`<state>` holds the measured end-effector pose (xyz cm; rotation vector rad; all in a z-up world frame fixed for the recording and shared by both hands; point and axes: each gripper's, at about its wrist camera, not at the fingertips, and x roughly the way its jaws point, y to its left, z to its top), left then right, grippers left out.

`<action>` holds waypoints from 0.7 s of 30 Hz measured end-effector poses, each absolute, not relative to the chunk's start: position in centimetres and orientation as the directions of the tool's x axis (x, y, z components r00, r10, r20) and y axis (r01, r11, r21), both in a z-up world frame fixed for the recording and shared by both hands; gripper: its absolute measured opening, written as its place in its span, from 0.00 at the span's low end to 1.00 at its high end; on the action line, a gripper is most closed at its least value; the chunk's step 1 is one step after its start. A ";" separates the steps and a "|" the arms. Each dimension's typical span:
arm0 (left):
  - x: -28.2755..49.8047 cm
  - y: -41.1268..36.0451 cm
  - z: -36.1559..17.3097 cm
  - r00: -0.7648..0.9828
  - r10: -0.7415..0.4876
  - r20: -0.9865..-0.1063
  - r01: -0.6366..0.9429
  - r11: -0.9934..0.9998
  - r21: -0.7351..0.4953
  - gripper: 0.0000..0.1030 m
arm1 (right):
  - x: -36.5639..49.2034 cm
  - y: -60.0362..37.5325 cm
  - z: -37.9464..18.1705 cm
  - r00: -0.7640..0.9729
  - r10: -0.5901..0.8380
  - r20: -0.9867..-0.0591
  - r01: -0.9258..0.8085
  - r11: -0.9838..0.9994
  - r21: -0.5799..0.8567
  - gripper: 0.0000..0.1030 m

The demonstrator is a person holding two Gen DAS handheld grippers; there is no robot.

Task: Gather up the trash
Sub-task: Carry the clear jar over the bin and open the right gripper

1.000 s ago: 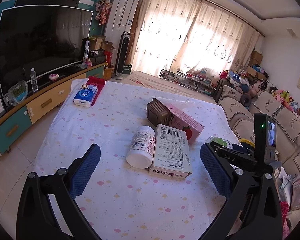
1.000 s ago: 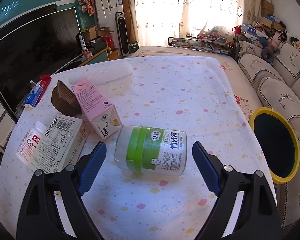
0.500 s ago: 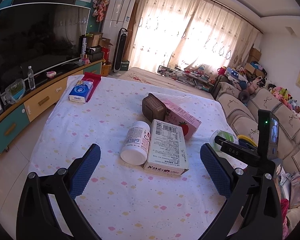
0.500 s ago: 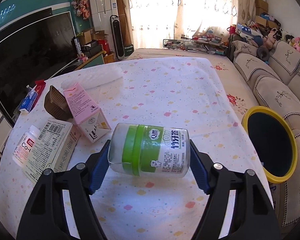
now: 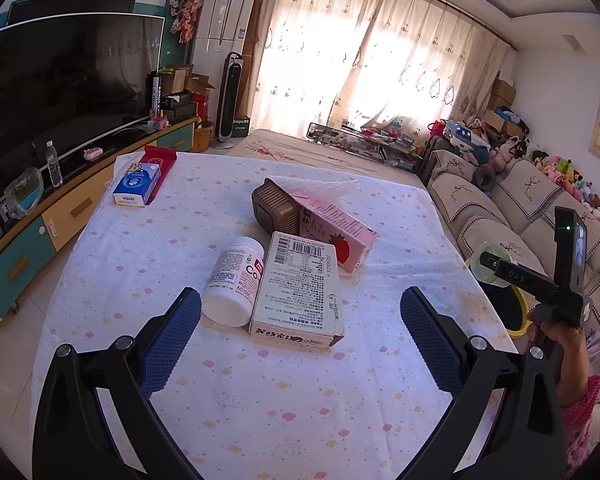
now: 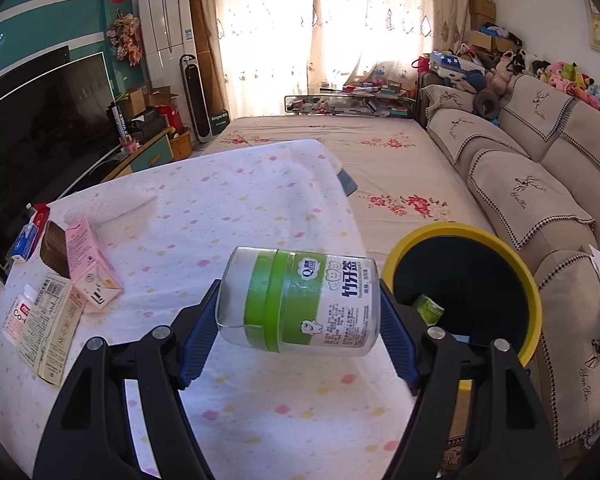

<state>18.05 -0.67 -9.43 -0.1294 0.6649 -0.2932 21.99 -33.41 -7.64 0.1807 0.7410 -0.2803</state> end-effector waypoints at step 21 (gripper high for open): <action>18.6 -5.3 -10.6 0.724 -0.287 -0.628 0.246 0.957 -0.154 0.95 | 21.4 -48.8 -16.4 0.524 -0.260 -0.811 0.491 0.870 0.039 0.71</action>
